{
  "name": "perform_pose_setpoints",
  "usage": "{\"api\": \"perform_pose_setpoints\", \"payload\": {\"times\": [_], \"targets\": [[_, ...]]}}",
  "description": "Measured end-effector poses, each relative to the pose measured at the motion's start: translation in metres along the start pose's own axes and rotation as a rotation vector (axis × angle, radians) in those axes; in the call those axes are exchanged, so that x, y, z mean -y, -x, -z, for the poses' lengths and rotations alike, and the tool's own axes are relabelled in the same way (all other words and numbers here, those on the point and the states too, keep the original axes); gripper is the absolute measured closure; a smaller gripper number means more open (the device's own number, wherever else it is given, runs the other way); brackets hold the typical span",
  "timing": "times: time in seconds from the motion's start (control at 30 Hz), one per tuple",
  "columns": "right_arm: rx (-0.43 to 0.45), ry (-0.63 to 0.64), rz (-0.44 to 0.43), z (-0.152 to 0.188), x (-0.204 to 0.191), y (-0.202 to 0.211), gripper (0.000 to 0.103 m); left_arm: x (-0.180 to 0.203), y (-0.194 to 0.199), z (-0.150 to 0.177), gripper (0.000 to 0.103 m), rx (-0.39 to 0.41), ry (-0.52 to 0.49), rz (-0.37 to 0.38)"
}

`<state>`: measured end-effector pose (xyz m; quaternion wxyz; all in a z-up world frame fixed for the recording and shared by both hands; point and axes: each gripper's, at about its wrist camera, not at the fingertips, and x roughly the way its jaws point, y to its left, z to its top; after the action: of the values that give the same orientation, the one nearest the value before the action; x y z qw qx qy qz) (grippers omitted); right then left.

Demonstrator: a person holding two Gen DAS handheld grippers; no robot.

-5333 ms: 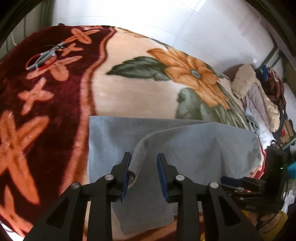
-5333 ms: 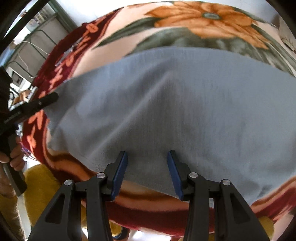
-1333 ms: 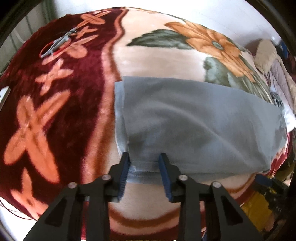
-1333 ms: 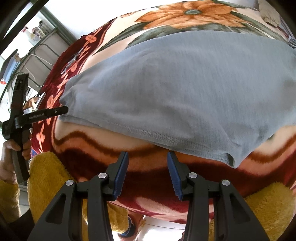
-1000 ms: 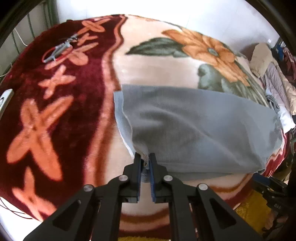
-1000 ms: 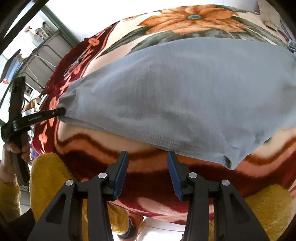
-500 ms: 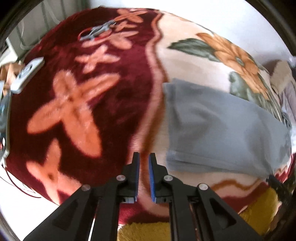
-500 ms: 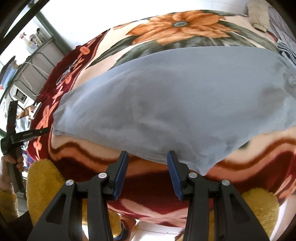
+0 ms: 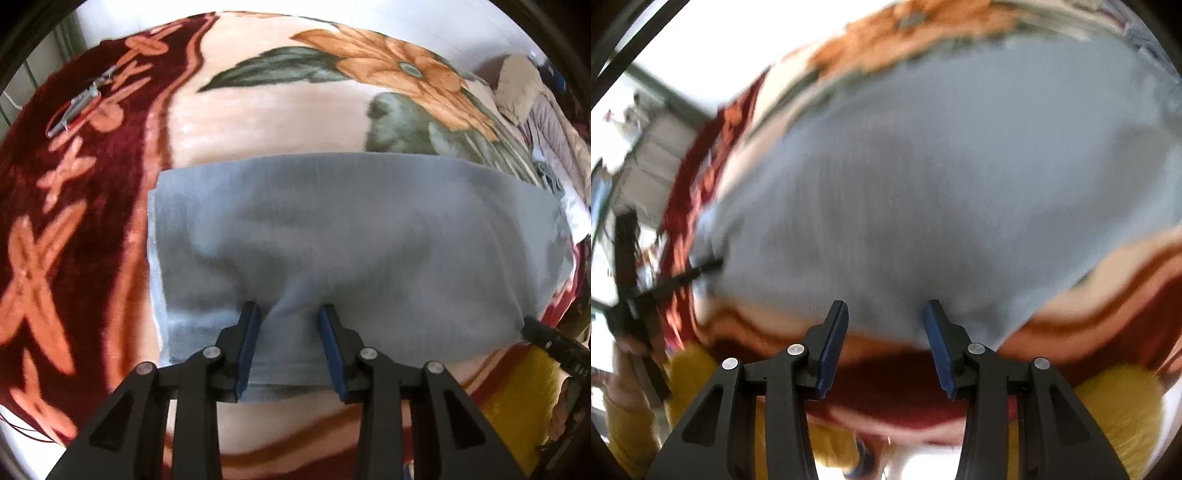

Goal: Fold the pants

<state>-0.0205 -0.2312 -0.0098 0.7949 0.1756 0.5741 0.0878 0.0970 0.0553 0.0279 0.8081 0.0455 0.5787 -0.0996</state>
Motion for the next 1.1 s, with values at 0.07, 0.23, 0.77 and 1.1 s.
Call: {"api": "perform_pose_setpoints", "payload": {"times": [0.07, 0.23, 0.77, 1.1], "targets": [[-0.007, 0.091, 0.044, 0.012, -0.014, -0.003, 0.057, -0.001, 0.002, 0.004, 0.066, -0.009, -0.021, -0.039], [-0.024, 0.139, 0.02, 0.021, -0.03, 0.003, 0.057, -0.008, 0.008, 0.017, 0.066, -0.009, -0.035, -0.098], [0.095, 0.037, 0.113, -0.013, -0.009, -0.004, 0.057, 0.048, 0.009, -0.014, 0.069, 0.142, 0.043, 0.096], [0.081, 0.146, 0.176, 0.0, -0.029, -0.006, 0.051, -0.04, 0.009, 0.013, 0.088, 0.136, 0.247, -0.045]]}}
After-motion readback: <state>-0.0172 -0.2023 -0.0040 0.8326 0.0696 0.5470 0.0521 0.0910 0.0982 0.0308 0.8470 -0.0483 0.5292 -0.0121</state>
